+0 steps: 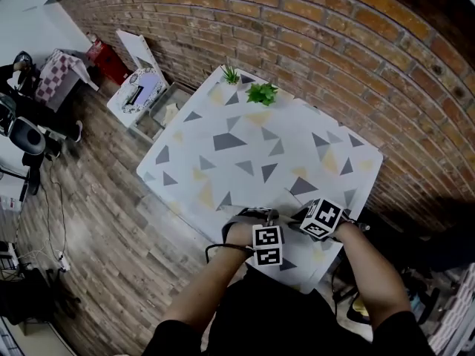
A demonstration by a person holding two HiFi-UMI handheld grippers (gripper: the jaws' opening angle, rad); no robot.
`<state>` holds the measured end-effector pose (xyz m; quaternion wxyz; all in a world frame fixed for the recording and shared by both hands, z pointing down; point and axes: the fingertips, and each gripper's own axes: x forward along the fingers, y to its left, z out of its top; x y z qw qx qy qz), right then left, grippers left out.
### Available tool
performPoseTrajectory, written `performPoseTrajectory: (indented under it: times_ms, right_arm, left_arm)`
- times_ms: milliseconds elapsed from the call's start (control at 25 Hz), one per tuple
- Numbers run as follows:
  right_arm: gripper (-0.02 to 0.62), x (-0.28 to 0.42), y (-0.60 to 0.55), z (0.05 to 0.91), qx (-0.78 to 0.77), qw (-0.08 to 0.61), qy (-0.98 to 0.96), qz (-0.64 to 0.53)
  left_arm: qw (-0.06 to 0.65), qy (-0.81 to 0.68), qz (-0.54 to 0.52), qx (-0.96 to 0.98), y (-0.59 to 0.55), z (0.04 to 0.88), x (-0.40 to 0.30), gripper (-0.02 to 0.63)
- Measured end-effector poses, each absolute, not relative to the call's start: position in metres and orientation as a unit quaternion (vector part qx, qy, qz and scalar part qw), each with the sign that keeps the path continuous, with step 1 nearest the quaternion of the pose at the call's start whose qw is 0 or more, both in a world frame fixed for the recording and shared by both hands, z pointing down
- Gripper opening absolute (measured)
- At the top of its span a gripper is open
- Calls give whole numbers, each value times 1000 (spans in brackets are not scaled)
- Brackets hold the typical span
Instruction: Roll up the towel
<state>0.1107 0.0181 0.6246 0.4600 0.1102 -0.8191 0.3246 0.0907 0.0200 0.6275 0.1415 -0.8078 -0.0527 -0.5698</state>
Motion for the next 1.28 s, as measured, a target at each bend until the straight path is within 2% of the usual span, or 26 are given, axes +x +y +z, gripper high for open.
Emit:
performPoseTrajectory:
  times_ms: [120,280,400,480,600,680,880,1080,1200,1280]
  right_arm:
    - [101,116,3,622,146,475,-822,278]
    - [152,119,-4,604,179,492,-834,173]
    - [162,115,0,593,185,492,-845,102]
    - [180,110,10,601,174,506,-842,78]
    - [207,110,17,624,172,536,-825,53]
    - [205,112,13,633,185,544,-817,52]
    - [145,111,6,637,174,538,-822,72]
    - [107,112,4,634,148,497,-839,165]
    - [97,111,3,630,138,476,-841,217]
    - [102,113,1,628,145,479,-842,203]
  left_arm:
    - [125,-53,-573,-809,12,631,92,139]
    - [101,-58,-573,-811,4,633,94,135]
    - [88,-57,-570,-815,-2,633,96,135]
    - [89,-51,-567,-817,-6,631,97,145]
    - [99,-30,-560,-822,-12,627,97,198]
    - [108,-20,-555,-825,-13,623,95,201]
    - [128,-21,-558,-819,-2,619,86,201]
    - [133,-32,-570,-810,2,627,85,202]
    - [130,-36,-576,-806,0,633,88,202]
    - [120,-39,-580,-805,-2,637,89,198]
